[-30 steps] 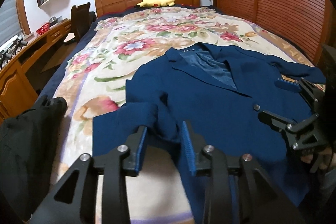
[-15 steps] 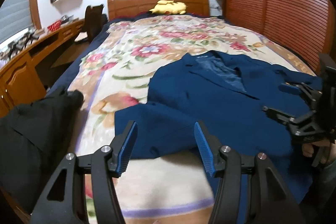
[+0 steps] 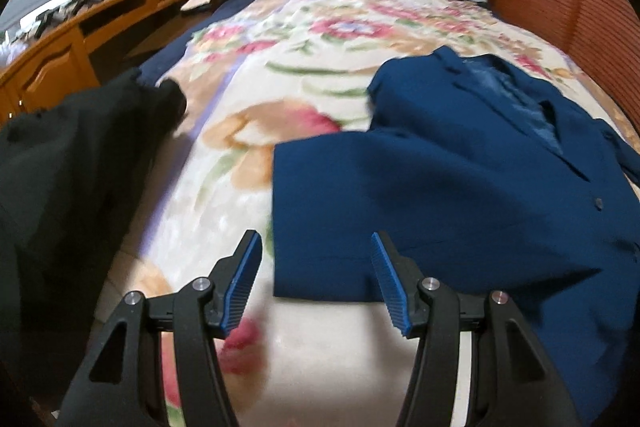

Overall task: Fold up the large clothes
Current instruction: 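Carry the gripped sleeve across the jacket front with the left tool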

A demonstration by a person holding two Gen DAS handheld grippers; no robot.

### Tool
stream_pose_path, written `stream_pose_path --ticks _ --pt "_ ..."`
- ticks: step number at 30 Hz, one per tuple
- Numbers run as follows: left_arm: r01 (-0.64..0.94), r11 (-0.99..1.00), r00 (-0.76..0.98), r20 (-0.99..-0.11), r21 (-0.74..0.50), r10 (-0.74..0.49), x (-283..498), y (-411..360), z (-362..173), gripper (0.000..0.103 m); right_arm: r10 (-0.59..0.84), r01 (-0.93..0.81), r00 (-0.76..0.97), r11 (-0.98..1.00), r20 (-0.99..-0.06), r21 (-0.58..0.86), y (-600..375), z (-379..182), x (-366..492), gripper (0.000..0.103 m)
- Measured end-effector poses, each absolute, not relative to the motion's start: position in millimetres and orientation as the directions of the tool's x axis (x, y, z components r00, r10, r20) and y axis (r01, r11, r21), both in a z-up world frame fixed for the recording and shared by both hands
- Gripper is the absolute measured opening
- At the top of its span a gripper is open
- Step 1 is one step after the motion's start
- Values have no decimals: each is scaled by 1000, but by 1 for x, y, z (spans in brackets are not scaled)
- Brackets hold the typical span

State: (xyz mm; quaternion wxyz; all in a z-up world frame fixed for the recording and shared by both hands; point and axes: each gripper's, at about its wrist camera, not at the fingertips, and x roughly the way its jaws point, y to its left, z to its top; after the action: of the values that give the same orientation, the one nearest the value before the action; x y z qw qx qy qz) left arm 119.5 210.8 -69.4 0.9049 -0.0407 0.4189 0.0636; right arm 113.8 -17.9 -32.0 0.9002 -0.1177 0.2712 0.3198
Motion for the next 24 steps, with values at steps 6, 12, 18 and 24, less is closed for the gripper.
stream_pose_path --ticks 6,12,18,24 --pt "-160 986 590 -805 -42 61 128 218 -91 56 511 -644 640 764 -574 -38 -15 -36 115 103" --pt "-145 989 524 -849 -19 61 135 215 -105 56 508 -648 638 760 -579 -47 -11 -38 115 103" --pt "-144 990 529 -846 -13 66 135 214 -106 57 502 -647 640 760 -581 -56 -10 -39 114 103" --pt "-108 994 535 -844 -25 37 136 214 -105 46 516 -662 627 747 -584 -52 -10 -39 113 100"
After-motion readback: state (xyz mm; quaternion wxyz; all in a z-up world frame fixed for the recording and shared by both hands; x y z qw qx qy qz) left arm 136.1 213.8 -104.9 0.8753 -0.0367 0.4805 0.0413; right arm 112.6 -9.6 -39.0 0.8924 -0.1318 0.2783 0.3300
